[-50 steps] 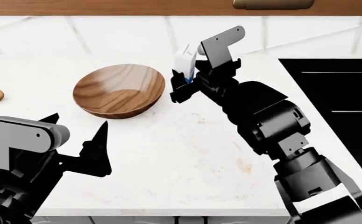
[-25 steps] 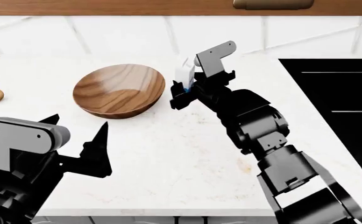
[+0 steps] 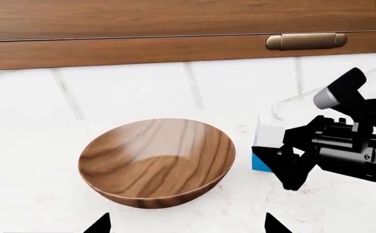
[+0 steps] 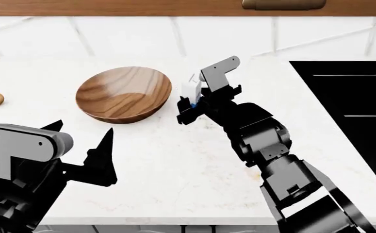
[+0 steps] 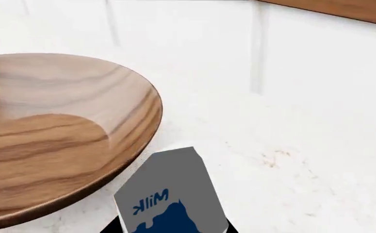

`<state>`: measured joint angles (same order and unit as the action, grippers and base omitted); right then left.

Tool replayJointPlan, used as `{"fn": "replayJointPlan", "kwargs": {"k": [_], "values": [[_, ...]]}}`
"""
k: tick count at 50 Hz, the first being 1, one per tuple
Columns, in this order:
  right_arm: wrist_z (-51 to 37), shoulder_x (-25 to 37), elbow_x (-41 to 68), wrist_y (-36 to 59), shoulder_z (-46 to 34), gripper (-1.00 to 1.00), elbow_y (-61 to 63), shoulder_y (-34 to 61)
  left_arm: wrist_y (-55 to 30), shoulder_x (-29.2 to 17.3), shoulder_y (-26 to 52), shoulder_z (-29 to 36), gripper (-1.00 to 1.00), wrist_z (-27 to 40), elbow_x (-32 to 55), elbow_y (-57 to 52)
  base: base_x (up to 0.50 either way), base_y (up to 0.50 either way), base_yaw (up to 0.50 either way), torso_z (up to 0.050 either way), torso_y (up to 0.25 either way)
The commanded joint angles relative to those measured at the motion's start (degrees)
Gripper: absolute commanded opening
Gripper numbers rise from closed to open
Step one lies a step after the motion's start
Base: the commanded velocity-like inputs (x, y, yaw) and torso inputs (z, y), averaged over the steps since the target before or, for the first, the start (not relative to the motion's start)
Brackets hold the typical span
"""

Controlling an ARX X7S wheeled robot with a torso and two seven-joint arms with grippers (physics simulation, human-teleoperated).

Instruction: Place the eggs and milk next to the bowl.

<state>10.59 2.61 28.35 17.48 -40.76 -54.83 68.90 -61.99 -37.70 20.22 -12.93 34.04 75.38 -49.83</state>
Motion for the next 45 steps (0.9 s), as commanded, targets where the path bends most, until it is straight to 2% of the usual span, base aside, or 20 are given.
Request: {"fn": "replayJointPlan", "kwargs": {"k": [1, 23, 24, 34, 45], "values": [[0.9, -1.6, -1.7, -3.3, 0.2, -1.0, -4.0, 1.8, 0.5, 0.0, -0.1, 0.3, 1.0, 0.0, -0.2, 0.2, 0.0, 0.0, 0.0, 0.0, 0.0], [0.7, -1.9, 2.2, -4.6, -3.5, -1.0, -6.4, 2.2, 1.0, -0.3, 0.0, 1.1, 1.0, 0.0, -0.5, 0.3, 0.0, 0.0, 0.0, 0.0, 0.001], [0.6, -1.8, 2.3, -4.5, -3.6, 1.0, -6.2, 2.2, 1.0, -0.3, 0.0, 1.2, 1.0, 0.0, -0.5, 0.3, 0.0, 0.0, 0.0, 0.0, 0.0], [0.0, -1.2, 3.7, -3.6, -4.0, 1.0, -4.6, 1.8, 1.4, -0.4, -0.1, 1.6, 1.0, -0.2, -1.0, 0.5, 0.0, 0.0, 0.0, 0.0, 0.0], [-4.6, 4.1, 6.3, 2.5, -3.4, 1.0, 10.6, -0.8, 1.9, -0.4, -0.3, 1.8, 1.0, -0.4, -1.2, 0.5, 0.0, 0.0, 0.0, 0.0, 0.0]]}}
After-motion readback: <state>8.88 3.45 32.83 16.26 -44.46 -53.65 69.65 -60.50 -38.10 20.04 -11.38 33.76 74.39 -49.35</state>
